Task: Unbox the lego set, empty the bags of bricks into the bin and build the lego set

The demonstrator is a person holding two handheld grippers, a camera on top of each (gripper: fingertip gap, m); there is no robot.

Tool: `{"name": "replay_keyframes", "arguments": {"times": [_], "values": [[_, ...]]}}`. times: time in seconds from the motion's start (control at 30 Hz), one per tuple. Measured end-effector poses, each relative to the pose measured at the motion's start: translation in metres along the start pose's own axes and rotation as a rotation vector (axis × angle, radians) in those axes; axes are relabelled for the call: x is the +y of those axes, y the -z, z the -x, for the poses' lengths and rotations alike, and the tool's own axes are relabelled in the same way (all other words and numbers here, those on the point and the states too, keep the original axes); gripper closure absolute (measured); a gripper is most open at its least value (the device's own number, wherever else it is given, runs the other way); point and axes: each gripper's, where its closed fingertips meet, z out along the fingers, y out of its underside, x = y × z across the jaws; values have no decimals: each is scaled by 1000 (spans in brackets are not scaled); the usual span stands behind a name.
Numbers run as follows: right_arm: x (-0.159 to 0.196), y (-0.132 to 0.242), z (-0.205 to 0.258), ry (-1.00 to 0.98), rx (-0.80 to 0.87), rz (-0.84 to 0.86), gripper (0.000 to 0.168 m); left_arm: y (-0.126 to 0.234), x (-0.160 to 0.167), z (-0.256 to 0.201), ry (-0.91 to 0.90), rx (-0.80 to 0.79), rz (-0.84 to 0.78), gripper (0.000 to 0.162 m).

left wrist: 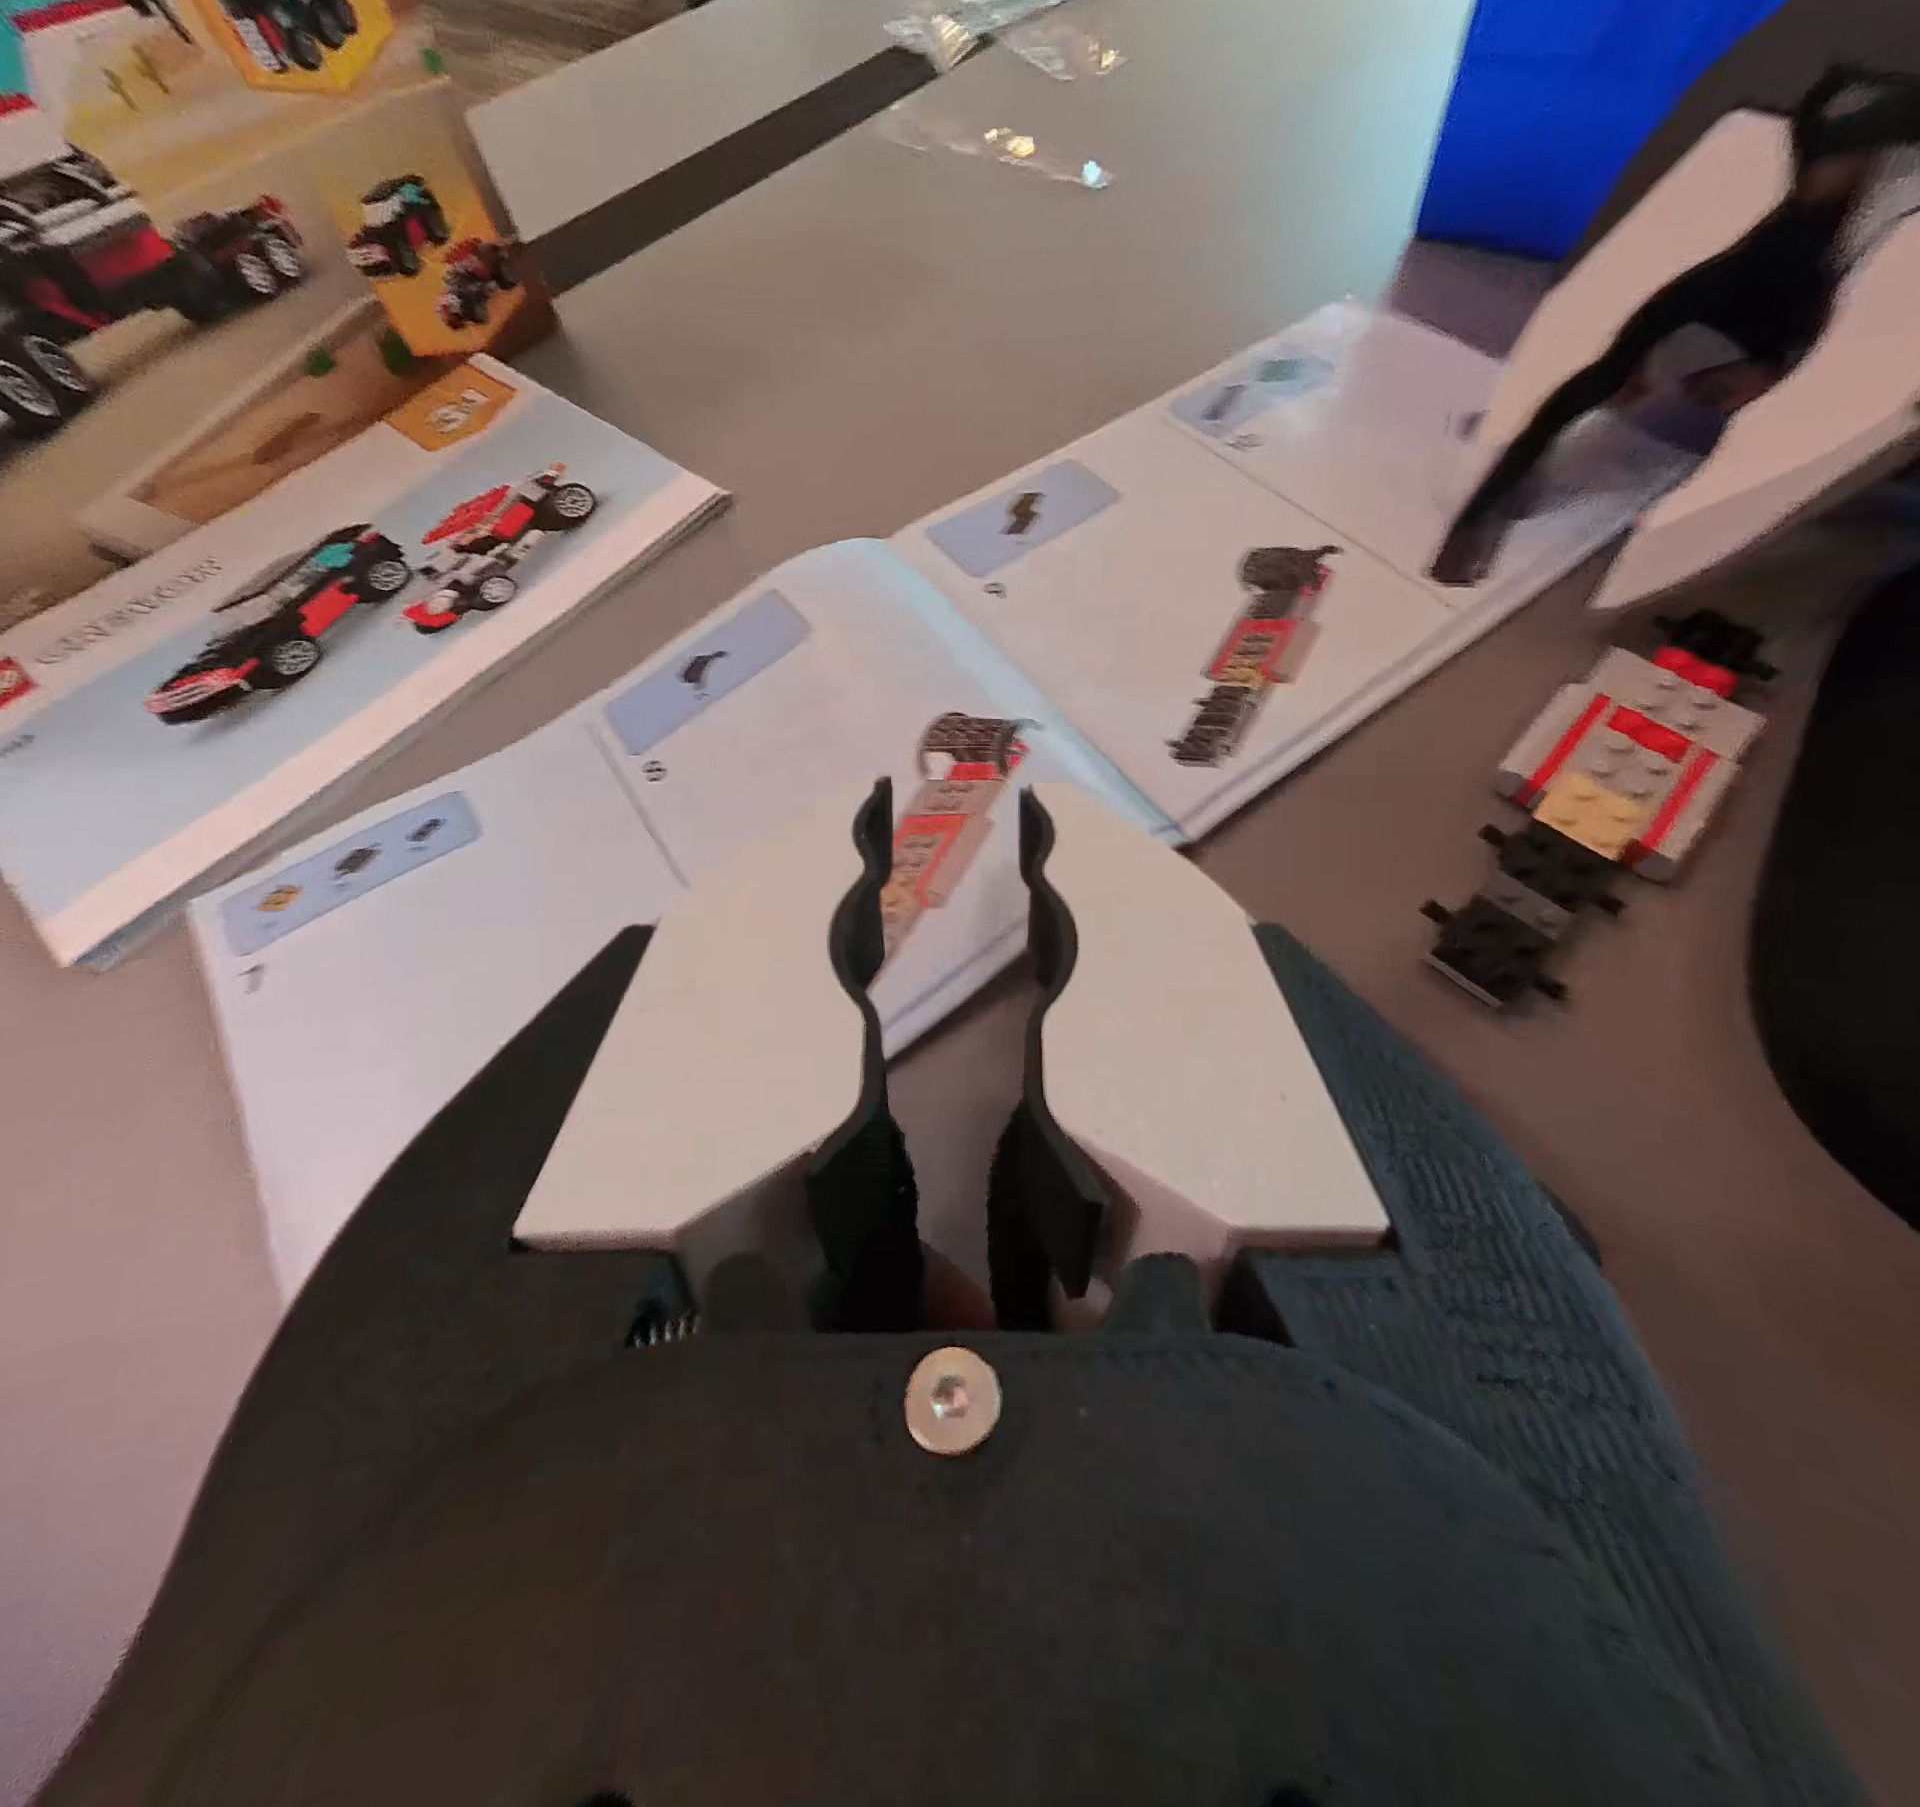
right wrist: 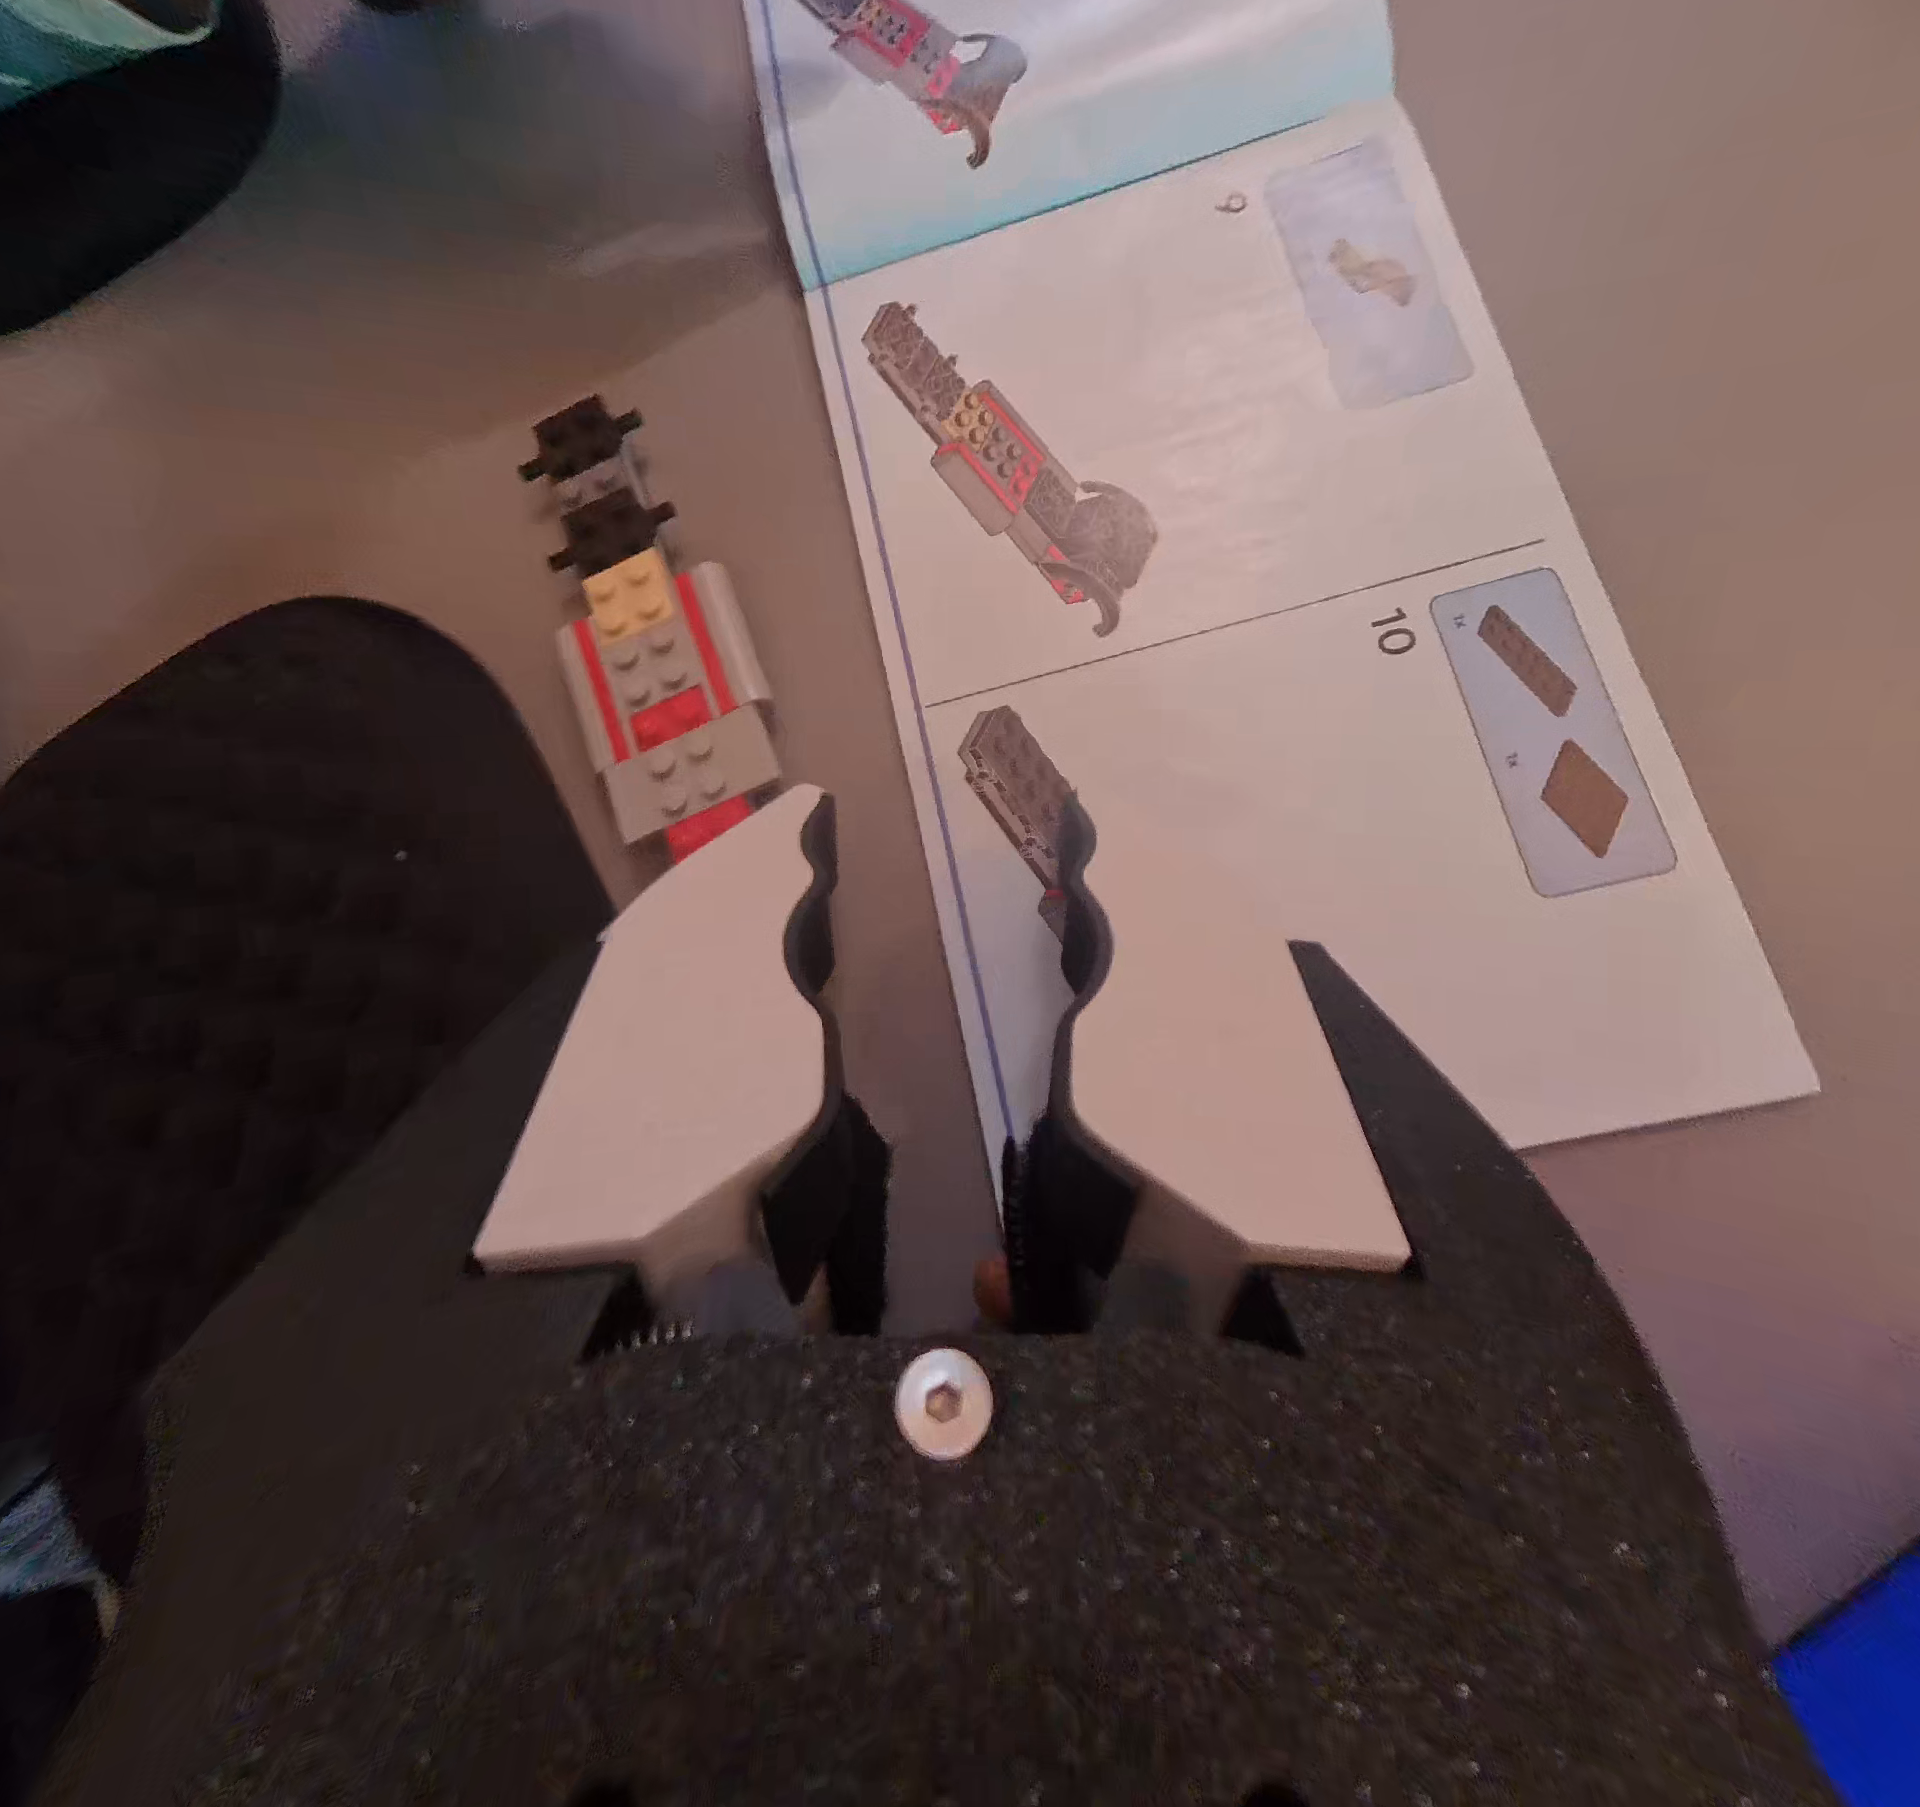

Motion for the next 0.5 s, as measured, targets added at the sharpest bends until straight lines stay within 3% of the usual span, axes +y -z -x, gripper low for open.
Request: {"name": "replay_keyframes", "arguments": {"times": [0.03, 0.17, 0.27, 0.33, 0.37, 0.4, 0.5], "values": [[1, 2, 2, -4, -19, 7, 126, -5, 2, 3, -23, -24, 34, 140], [1, 5, 0, -5, 17, 31, 121, -23, 29, 11, -69, -47, 260, 157], [-12, 14, -14, -83, 133, -89, 137, -18, 34, 3, -24, -13, 306, 162], [1, 11, -25, -117, 205, -15, 141, -13, 36, 0, -15, -13, 328, 161], [7, 11, -35, -104, 277, 17, 151, -11, 37, -2, -1, -10, 333, 162], [7, 11, -44, -84, 346, 16, 145, -9, 38, -4, 17, -3, 334, 162], [-3, 6, -51, -83, 382, 11, 151, -5, 40, -12, 66, 30, 346, 162]]}}
